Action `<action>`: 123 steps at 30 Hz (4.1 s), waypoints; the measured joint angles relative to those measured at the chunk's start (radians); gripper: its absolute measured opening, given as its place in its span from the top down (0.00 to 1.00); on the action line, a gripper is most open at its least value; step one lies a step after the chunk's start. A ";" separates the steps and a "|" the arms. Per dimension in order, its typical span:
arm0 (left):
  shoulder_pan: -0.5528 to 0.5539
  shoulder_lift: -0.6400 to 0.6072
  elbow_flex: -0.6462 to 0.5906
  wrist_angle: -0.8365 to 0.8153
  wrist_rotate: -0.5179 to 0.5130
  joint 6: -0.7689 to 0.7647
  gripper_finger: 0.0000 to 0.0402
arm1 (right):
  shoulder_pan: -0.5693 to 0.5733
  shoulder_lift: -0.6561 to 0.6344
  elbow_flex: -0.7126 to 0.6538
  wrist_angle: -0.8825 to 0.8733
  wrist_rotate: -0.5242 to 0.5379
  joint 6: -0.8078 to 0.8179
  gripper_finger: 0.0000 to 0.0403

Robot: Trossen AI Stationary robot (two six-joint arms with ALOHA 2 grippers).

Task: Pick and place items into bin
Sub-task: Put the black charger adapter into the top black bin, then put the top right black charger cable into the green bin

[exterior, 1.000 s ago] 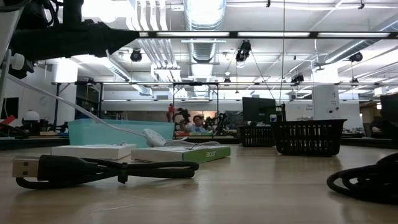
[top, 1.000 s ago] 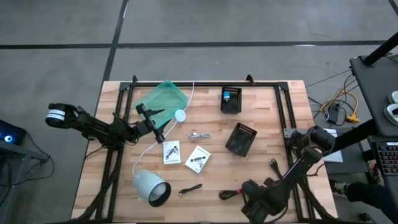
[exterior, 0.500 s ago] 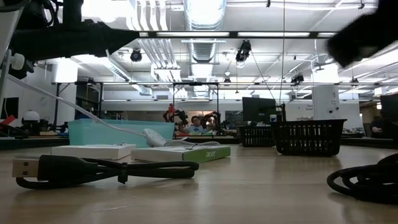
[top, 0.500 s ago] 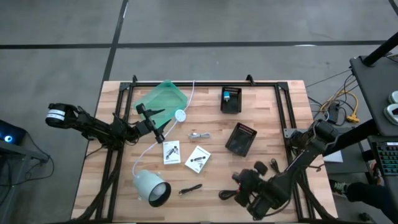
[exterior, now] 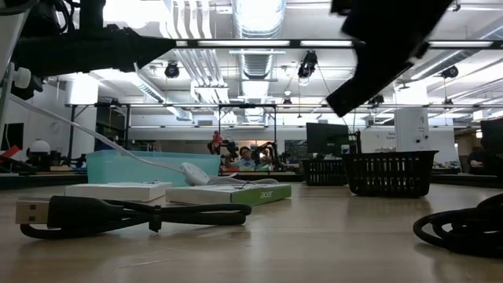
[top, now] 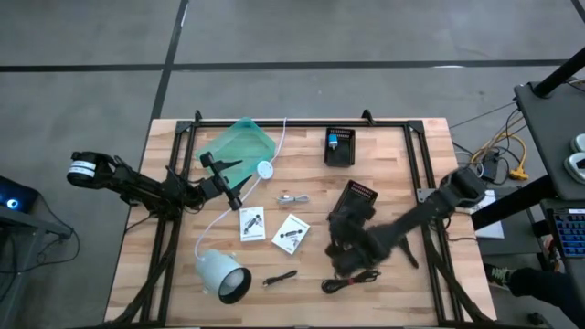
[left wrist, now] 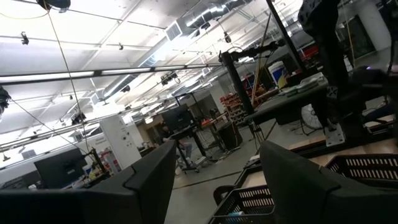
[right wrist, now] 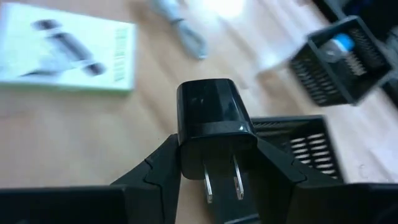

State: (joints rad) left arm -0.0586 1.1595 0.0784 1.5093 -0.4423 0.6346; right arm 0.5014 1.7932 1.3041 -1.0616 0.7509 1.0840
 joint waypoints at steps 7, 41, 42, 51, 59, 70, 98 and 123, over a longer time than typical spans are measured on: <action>0.000 0.000 0.000 0.000 0.000 0.000 0.46 | -0.206 -0.029 0.000 -0.090 0.000 0.007 0.67; 0.000 0.000 0.000 -0.001 0.000 0.000 0.46 | -1.014 -0.062 -0.004 0.231 -0.485 -0.484 0.67; 0.000 0.000 0.000 0.000 0.000 0.001 0.46 | -1.016 -0.052 -0.004 0.235 -0.490 -0.488 0.67; 0.000 0.000 0.000 0.000 0.000 0.001 0.46 | -1.047 -0.023 -0.004 0.230 -0.488 -0.502 0.67; 0.000 0.000 0.000 0.000 0.000 0.001 0.46 | -1.077 -0.006 -0.004 0.230 -0.487 -0.503 0.67; 0.000 0.000 0.000 0.000 0.000 0.001 0.46 | -1.078 0.005 -0.005 0.230 -0.488 -0.510 0.49; 0.000 0.000 0.000 0.000 0.000 0.001 0.46 | -0.624 -0.335 0.063 -0.053 -0.621 -0.381 0.50; 0.000 0.000 0.000 0.000 0.001 0.001 0.46 | 0.019 -0.157 0.012 -0.355 -0.850 0.350 0.50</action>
State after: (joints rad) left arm -0.0584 1.1591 0.0784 1.5089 -0.4417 0.6353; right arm 0.5208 1.6365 1.3156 -1.4169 -0.0986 1.4338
